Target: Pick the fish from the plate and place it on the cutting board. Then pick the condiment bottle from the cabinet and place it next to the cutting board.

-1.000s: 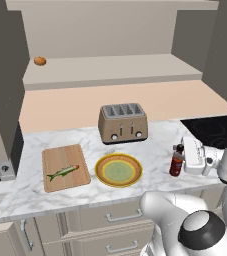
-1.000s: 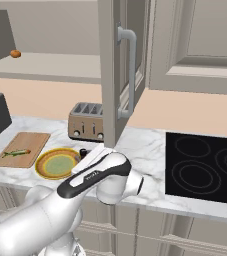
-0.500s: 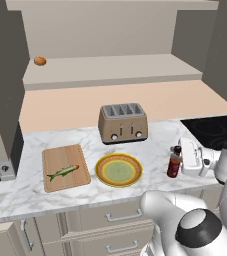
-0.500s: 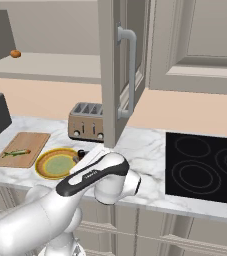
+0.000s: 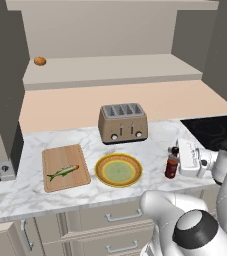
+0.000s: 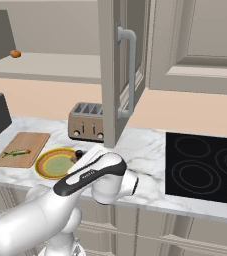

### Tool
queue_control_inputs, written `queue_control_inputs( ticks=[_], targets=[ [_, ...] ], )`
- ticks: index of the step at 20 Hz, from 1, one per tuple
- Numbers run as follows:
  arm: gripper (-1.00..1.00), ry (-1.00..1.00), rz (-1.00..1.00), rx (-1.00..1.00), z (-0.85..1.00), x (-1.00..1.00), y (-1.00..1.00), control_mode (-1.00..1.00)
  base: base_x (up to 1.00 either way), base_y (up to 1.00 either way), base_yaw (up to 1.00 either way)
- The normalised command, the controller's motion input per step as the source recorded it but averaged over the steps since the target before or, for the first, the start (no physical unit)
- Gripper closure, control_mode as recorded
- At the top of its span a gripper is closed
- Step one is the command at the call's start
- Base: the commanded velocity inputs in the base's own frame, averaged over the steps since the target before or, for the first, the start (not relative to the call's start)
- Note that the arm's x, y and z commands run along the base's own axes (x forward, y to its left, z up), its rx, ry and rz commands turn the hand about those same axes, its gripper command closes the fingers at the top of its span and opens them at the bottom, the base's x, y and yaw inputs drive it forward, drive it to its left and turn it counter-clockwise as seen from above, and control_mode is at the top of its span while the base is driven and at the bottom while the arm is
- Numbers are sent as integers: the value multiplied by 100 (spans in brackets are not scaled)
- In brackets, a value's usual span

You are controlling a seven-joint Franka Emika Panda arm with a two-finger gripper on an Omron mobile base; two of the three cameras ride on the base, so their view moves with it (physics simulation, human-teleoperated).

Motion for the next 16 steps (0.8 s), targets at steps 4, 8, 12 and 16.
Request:
queue_control_inputs(
  ticks=[4, 8, 12, 16],
  targets=[
    [100, 0, 0, 0, -5, 0, 11, -100, 0, 0, 0],
    [100, 0, 0, 0, -7, 0, 11, -100, 0, 0, 0],
    [100, 0, 0, 2, -14, 1, 5, -100, 0, 0, 0],
    [100, -2, 0, 1, -20, 11, 0, -100, 0, 0, 0]
  ],
)
